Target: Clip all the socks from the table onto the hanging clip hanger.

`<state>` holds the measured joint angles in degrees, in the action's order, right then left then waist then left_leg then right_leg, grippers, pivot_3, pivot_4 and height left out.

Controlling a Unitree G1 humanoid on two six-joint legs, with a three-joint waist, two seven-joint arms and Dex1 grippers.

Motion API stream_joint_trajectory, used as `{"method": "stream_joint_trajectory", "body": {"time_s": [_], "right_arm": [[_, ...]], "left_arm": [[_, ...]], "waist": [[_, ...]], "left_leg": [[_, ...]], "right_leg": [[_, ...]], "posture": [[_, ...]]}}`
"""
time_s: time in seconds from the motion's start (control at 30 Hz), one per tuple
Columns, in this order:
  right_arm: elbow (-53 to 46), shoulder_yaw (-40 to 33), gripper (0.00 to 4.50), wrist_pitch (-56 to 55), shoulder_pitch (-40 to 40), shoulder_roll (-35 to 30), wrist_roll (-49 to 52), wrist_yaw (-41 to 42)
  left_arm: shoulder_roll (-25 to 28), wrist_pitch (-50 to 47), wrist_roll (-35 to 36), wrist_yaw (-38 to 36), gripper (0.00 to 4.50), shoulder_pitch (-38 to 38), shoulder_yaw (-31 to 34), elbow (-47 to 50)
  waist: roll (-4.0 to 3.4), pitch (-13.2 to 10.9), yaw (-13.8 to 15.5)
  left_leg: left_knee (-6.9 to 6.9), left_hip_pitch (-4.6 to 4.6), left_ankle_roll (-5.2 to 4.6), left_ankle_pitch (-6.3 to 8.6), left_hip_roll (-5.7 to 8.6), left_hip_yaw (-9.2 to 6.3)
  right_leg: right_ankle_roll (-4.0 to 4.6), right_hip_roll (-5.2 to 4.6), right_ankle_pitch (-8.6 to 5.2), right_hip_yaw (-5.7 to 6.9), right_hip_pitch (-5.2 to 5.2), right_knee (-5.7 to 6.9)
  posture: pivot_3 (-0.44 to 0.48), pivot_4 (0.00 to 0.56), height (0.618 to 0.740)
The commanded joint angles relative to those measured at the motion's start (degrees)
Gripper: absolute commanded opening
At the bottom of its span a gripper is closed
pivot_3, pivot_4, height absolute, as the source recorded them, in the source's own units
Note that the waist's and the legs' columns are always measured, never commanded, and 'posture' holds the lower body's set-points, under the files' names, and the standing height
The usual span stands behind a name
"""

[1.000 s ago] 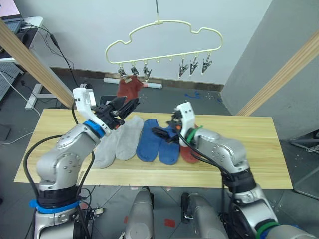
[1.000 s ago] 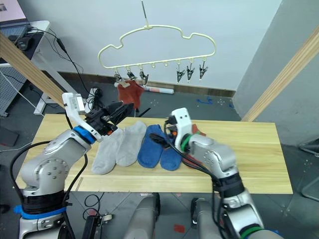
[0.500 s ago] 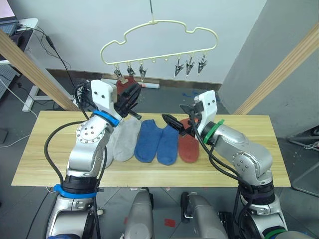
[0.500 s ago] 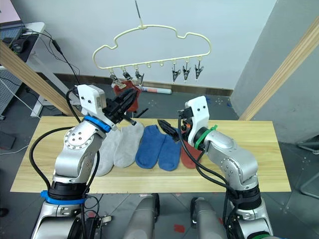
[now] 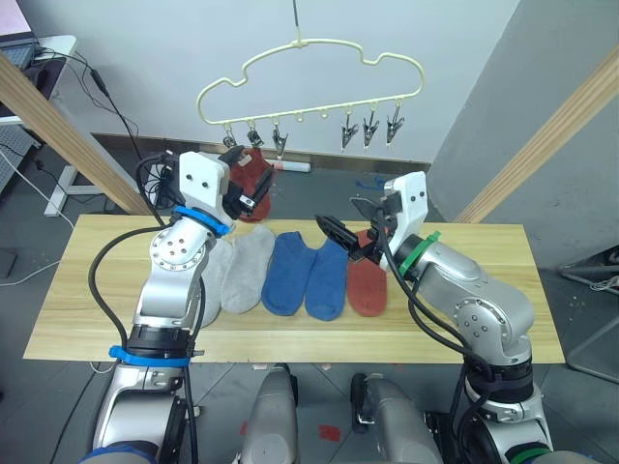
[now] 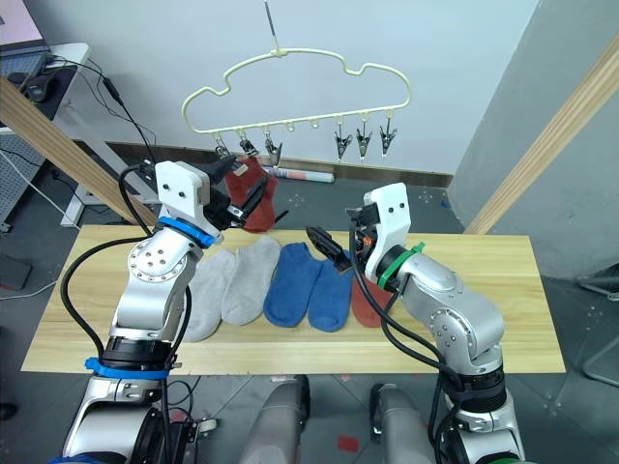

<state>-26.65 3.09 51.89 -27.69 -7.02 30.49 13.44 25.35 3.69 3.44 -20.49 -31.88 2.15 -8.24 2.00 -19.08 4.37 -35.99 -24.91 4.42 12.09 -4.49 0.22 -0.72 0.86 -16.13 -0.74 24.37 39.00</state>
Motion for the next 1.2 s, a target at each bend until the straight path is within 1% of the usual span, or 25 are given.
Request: {"method": "stream_joint_trajectory", "body": {"time_s": [0.03, 0.2, 0.53, 0.63, 0.67, 0.77, 0.83, 1.07, 1.13, 1.2], "right_arm": [[-1.7, -1.1, 4.50, -0.5, -0.6, 0.0, 1.1, 0.0], [-1.9, -1.2, 4.50, -0.1, -0.8, 0.1, 1.5, 0.0], [-2.1, -1.6, 4.50, 0.4, -0.9, 0.4, 1.8, -0.3], [-2.2, -1.8, 4.50, 0.6, -0.9, 0.6, 1.9, -0.5], [-2.2, -1.8, 4.50, 0.6, -0.9, 0.6, 1.9, -0.5], [-2.2, -2.0, 4.50, 0.8, -0.9, 0.7, 2.0, -0.5], [-2.1, -2.1, 4.50, 0.8, -0.9, 0.8, 2.0, -0.6], [-1.8, -2.2, 4.50, 0.7, -1.0, 0.8, 2.1, -0.7], [-1.6, -2.2, 4.50, 0.5, -1.1, 0.9, 2.0, -0.7], [-1.6, -2.1, 4.50, 0.4, -1.1, 1.0, 1.9, -0.7]], "left_arm": [[0.3, 5.1, -3.5, 1.6, 2.94, -2.5, -0.3, -2.1], [0.1, 8.9, -5.8, 2.3, 2.94, -6.1, -0.5, -7.6], [1.3, 13.7, -8.2, 0.9, 2.94, -9.9, -0.9, -13.7], [1.5, 14.3, -8.5, 0.8, 2.33, -10.3, -0.7, -14.3], [1.5, 14.3, -8.5, 0.7, 2.06, -10.3, -0.7, -14.4], [1.6, 14.1, -8.3, 0.5, 1.05, -10.2, -0.7, -14.0], [1.4, 13.6, -8.0, 0.0, 0.64, -10.0, -0.7, -13.3], [0.6, 12.0, -6.9, -0.6, 0.64, -9.7, -0.4, -11.5], [-0.6, 9.7, -4.6, -0.8, 0.64, -9.4, 0.6, -10.4], [-2.8, 5.4, 0.2, -1.3, 0.64, -9.2, 2.5, -8.6]], "waist": [[0.00, 0.0, 0.0], [0.00, 0.0, 0.0], [0.01, 0.0, 0.0], [0.01, 0.0, 0.0], [0.01, 0.0, 0.0], [0.01, 0.0, 0.0], [0.01, 0.0, 0.0], [0.01, 0.0, 0.0], [0.01, 0.0, 0.0], [0.01, 0.0, 0.0]], "left_leg": [[0.00, 0.00, 0.02, -0.01, 0.00, 0.00], [-0.02, 0.01, -0.01, 0.00, 0.00, 0.00], [-0.04, 0.01, 0.06, -0.04, 0.00, 0.01], [-0.05, 0.01, 0.05, -0.04, 0.00, 0.01], [-0.05, 0.00, 0.06, -0.04, 0.00, 0.01], [-0.05, 0.01, 0.06, -0.05, 0.00, 0.00], [-0.06, 0.01, 0.06, -0.05, 0.00, 0.00], [-0.08, 0.01, 0.04, -0.06, 0.00, -0.01], [-0.08, 0.01, 0.04, -0.06, 0.00, -0.01], [-0.09, 0.00, 0.04, -0.07, 0.00, -0.02]], "right_leg": [[0.00, 0.00, 0.00, 0.01, 0.00, 0.00], [0.01, 0.00, 0.01, 0.09, 0.00, 0.03], [0.04, 0.00, 0.02, 0.14, 0.00, 0.06], [0.04, 0.00, 0.02, 0.14, 0.00, 0.07], [0.04, 0.00, 0.02, 0.14, 0.00, 0.07], [0.05, 0.00, 0.03, 0.15, 0.00, 0.07], [0.05, 0.00, 0.03, 0.15, -0.01, 0.08], [0.07, 0.00, 0.04, 0.16, -0.01, 0.10], [0.08, 0.00, 0.05, 0.16, -0.01, 0.10], [0.08, 0.00, 0.05, 0.17, -0.02, 0.10]], "posture": [[0.167, 0.292, 0.740], [0.167, 0.292, 0.740], [0.160, 0.301, 0.740], [0.159, 0.304, 0.740], [0.159, 0.304, 0.740], [0.161, 0.305, 0.740], [0.161, 0.305, 0.740], [0.161, 0.305, 0.740], [0.161, 0.305, 0.740], [0.161, 0.305, 0.740]]}}
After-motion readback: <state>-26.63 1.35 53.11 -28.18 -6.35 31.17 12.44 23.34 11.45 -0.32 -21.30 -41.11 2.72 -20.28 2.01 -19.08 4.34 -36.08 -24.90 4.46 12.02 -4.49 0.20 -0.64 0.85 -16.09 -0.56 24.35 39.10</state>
